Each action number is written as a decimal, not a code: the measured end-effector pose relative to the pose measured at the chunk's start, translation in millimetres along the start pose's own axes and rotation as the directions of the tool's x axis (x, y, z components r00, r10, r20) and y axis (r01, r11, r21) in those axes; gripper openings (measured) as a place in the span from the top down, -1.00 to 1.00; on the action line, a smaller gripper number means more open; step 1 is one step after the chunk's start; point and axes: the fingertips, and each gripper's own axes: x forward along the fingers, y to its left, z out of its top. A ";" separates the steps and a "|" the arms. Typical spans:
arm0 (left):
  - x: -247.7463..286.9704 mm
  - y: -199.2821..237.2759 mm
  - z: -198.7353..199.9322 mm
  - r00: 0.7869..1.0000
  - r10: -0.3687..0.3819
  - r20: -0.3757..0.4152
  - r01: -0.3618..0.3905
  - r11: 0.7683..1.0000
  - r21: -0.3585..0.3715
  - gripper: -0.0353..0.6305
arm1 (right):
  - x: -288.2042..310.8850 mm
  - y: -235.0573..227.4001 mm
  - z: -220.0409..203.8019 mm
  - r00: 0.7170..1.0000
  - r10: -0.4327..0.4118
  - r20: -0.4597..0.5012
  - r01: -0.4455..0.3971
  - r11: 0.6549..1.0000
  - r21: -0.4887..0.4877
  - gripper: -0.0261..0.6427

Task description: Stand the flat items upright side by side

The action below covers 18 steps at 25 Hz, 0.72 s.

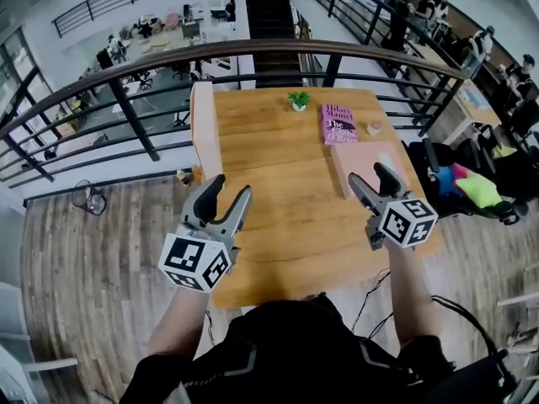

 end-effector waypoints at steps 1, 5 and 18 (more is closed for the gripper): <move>8.9 -8.2 -0.4 1.000 -0.010 -0.009 0.010 1.000 0.013 0.18 | -2.0 -9.4 0.1 1.000 0.005 0.003 -0.005 1.000 0.004 -0.13; 44.4 -37.7 -2.8 0.999 -0.015 -0.035 0.016 0.999 0.037 0.18 | -12.0 -53.5 4.2 1.000 0.022 0.007 -0.022 1.000 -0.007 -0.13; 166.3 -131.0 -67.0 0.984 -0.001 -0.179 0.009 0.999 0.042 0.18 | -36.0 -229.1 -24.8 0.994 0.064 -0.084 -0.070 0.995 -0.071 -0.13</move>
